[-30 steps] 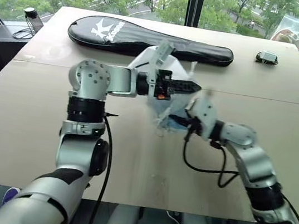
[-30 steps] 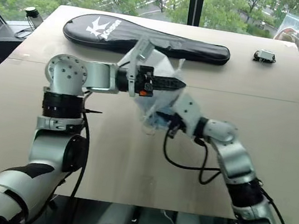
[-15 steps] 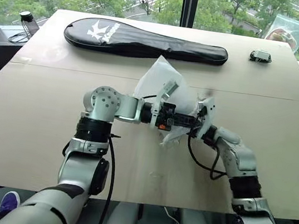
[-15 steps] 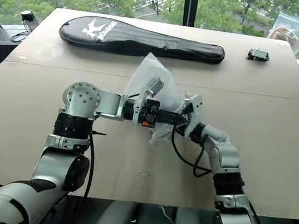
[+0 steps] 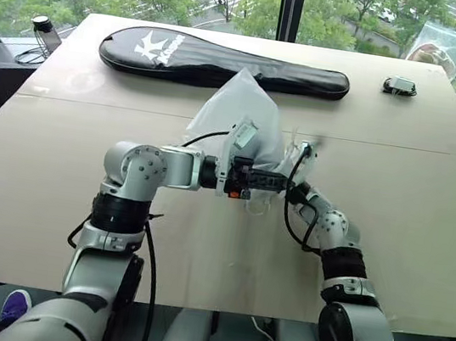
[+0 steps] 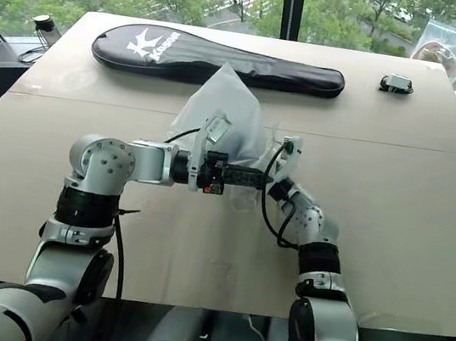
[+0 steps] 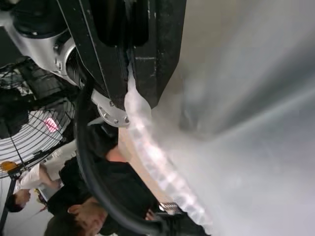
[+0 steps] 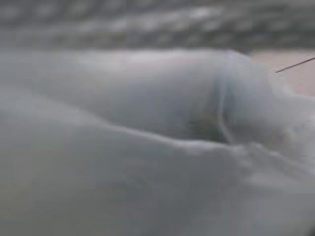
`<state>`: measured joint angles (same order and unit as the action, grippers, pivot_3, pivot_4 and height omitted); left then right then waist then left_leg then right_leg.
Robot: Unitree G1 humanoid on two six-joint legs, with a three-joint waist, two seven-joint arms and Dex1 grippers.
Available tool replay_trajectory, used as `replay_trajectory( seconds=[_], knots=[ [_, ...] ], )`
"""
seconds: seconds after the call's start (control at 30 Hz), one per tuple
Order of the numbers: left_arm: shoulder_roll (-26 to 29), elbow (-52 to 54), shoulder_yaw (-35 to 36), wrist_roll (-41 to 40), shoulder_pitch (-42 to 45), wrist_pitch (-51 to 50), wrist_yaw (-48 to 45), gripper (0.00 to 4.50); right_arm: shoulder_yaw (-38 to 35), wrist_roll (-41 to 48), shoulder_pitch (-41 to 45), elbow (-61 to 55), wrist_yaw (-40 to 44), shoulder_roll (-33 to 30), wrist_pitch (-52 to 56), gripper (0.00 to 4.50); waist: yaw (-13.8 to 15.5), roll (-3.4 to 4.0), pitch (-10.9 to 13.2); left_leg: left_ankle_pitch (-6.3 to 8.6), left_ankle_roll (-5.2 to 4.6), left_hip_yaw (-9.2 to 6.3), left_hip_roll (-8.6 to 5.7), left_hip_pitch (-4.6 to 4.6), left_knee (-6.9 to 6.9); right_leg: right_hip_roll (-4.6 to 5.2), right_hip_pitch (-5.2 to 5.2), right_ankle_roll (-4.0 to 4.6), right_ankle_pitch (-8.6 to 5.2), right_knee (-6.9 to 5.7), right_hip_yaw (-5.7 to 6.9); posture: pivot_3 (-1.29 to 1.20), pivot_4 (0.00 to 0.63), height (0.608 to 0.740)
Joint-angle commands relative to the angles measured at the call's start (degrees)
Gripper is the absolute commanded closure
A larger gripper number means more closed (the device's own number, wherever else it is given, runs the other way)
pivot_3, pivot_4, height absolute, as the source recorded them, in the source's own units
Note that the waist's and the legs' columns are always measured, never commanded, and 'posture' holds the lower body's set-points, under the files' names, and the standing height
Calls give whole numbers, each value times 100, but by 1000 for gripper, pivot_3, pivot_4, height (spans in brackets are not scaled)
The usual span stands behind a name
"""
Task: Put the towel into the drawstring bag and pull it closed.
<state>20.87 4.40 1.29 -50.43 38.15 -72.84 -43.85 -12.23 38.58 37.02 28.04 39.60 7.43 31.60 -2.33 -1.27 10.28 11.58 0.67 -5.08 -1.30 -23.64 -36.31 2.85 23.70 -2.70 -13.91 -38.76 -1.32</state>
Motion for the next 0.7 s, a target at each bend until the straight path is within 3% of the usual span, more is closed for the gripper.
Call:
replay_trajectory(
  seconds=[0.03, 0.2, 0.3, 0.4, 0.6, 0.7],
  knots=[
    [297, 622, -510, 565, -405, 1013, -365, 4500, -531, 847, 154, -490, -292, 238, 273, 4418, -1, 2, 1, 0, 0, 2, -1, -2, 0, 1, 1, 0, 0, 1, 1, 0, 150, 740],
    [20, 809, -660, 1075, -707, 2076, -167, 4500, -752, 1813, 98, -1282, -787, 379, 801, 4418, 15, 4, 2, 1, -2, 0, 0, -6, 2, 4, 2, 0, 0, 4, 6, 0, 150, 740],
    [-158, 910, -718, 987, -677, 2125, -128, 4500, -643, 2032, 140, -1644, -1090, 399, 907, 4418, 10, 4, 2, 1, -3, 3, -1, -6, 2, 3, 2, 0, 0, 3, 7, 0, 150, 740],
    [-197, 980, -851, 771, -644, 1932, -316, 4500, -362, 1605, 340, -1621, -1261, 358, 517, 4418, -27, 5, 2, 1, -4, 9, -2, -4, 2, 0, 2, 0, -1, 2, 3, 0, 150, 740],
    [-339, 861, -844, 126, -426, 1237, -561, 4500, -173, 471, 1438, -186, -1555, 310, -1025, 4418, -39, 13, 7, 1, -5, 13, -4, 1, 0, -15, 2, -1, -1, -2, 1, 0, 150, 740],
    [-606, 743, -556, 162, -401, 1428, -259, 4500, 229, -243, 1640, 176, -1393, 147, -1578, 4418, -37, 13, 7, 0, -5, 13, -4, 1, 0, -15, 2, -1, -1, -1, 2, 0, 150, 740]
  ],
)
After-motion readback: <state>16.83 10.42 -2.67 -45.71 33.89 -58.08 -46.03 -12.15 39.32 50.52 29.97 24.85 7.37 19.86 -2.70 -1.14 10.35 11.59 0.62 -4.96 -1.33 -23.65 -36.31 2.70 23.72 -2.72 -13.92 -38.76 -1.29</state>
